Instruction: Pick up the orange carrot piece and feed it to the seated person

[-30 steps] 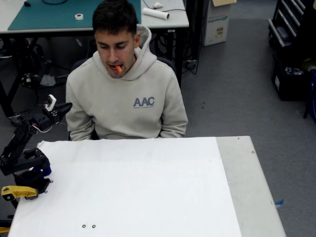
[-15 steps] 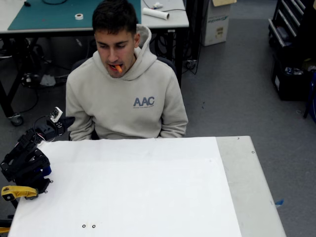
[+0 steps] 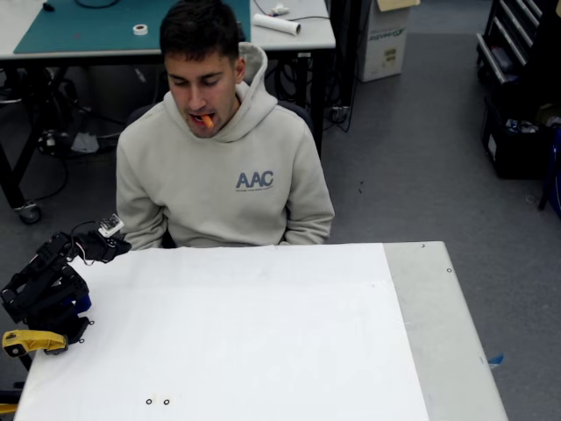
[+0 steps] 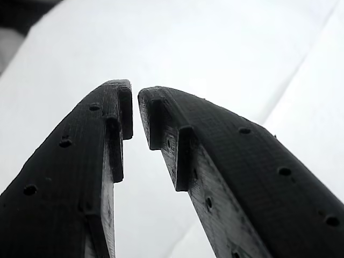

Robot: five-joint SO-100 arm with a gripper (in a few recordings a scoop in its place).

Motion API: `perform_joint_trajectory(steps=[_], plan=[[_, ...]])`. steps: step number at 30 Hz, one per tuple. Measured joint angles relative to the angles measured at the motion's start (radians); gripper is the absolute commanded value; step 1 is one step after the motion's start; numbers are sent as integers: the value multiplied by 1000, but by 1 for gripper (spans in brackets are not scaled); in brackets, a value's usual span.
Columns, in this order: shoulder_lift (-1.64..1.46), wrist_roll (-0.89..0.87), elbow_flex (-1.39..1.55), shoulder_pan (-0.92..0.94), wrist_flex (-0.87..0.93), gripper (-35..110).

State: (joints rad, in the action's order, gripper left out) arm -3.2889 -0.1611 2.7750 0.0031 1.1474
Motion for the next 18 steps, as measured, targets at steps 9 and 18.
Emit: perform_joint_trajectory(steps=[9, 18], plan=[[-6, 0, 9, 0, 34, -3], [-8, 0, 146, 9, 34, -3]])
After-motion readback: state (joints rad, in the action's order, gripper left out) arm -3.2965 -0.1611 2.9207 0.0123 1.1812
